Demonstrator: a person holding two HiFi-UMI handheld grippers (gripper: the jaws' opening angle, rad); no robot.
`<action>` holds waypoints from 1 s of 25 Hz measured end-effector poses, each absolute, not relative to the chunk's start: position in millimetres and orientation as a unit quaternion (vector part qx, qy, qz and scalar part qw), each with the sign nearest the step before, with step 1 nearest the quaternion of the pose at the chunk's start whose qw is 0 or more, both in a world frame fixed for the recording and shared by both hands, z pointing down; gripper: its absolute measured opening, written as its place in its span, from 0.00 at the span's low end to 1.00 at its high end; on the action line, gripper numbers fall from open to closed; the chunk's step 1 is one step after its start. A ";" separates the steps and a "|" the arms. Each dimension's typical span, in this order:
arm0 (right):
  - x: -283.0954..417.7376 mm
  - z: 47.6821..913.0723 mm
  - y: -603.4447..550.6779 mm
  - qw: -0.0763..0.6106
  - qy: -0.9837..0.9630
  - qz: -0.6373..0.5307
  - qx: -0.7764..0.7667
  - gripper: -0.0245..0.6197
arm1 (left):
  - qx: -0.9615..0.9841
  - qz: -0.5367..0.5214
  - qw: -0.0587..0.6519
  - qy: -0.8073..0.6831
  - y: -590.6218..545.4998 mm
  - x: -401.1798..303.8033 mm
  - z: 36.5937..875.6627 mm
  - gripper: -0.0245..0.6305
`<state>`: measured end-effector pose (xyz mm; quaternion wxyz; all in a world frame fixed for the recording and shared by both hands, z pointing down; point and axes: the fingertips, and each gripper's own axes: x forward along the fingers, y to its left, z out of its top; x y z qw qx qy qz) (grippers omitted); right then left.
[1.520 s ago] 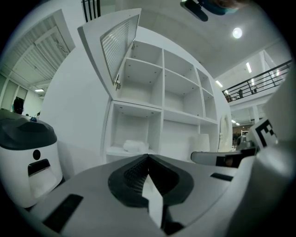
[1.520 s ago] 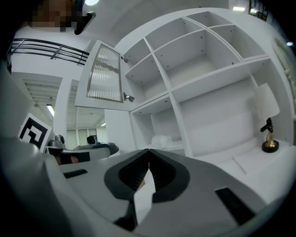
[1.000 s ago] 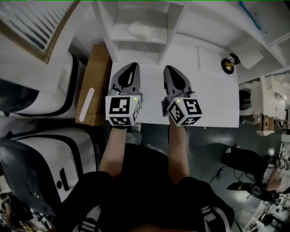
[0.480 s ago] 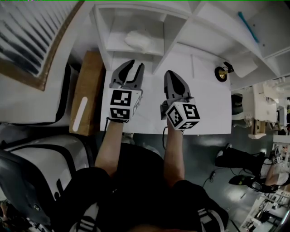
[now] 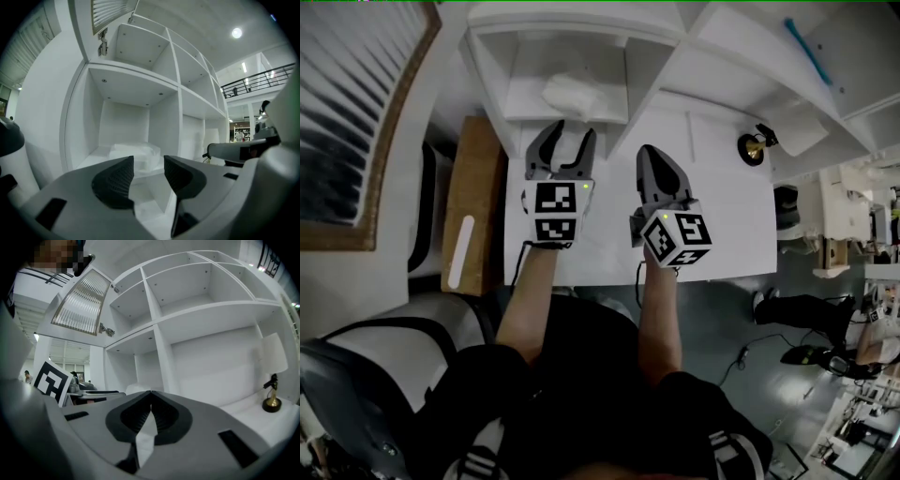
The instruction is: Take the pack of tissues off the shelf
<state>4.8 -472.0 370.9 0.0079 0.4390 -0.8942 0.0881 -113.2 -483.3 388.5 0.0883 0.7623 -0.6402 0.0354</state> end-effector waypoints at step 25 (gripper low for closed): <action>-13.5 368.1 -486.3 0.021 -0.890 0.084 0.448 0.07 | 0.747 0.021 0.114 -0.654 -500.1 -138.9 394.3 0.14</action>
